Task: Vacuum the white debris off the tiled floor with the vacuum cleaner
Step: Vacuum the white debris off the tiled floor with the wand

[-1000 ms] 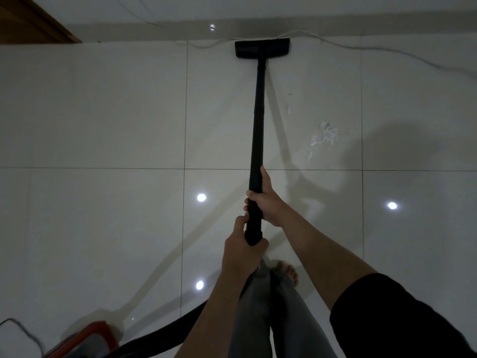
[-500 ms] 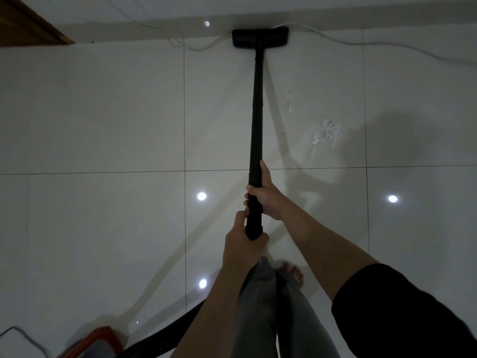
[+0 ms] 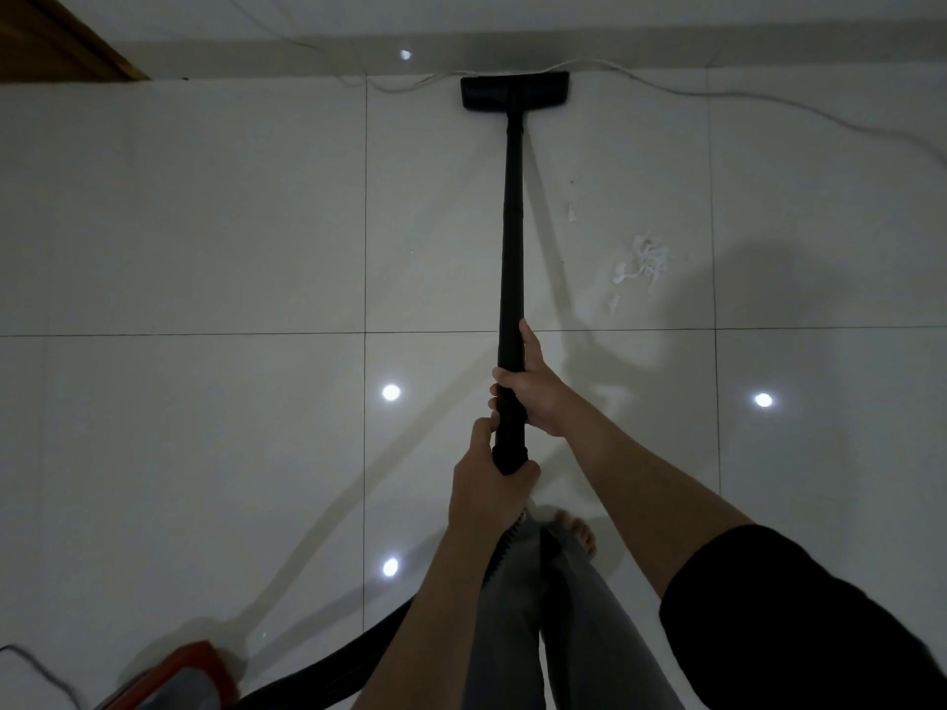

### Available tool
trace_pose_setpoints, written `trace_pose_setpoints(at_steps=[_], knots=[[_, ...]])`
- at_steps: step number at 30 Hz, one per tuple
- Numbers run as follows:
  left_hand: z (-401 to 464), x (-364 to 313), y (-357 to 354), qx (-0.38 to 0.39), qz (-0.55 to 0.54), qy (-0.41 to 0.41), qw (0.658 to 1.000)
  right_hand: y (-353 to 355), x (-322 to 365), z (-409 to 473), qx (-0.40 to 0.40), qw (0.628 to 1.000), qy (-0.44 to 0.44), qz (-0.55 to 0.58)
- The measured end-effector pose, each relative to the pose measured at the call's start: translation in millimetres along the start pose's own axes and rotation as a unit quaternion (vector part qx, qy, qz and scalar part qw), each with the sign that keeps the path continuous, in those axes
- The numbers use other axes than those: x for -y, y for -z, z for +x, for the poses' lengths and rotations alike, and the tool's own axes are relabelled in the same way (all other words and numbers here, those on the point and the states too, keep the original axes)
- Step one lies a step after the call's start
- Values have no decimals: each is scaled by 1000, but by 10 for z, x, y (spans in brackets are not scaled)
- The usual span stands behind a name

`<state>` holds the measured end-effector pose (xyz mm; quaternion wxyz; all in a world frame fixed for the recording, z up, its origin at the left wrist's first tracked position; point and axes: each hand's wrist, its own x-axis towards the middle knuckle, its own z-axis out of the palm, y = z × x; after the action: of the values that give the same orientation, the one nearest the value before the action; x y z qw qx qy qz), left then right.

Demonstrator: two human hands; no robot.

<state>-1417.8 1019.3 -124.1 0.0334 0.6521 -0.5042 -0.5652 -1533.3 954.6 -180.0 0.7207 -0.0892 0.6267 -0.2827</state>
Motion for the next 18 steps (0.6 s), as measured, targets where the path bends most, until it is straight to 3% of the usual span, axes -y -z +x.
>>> trace_pose_setpoints(at_steps=[18], knots=[[-1149, 800, -431, -11, -1, 25, 1000, -69, -1145, -864, 20, 1000, -13, 16]])
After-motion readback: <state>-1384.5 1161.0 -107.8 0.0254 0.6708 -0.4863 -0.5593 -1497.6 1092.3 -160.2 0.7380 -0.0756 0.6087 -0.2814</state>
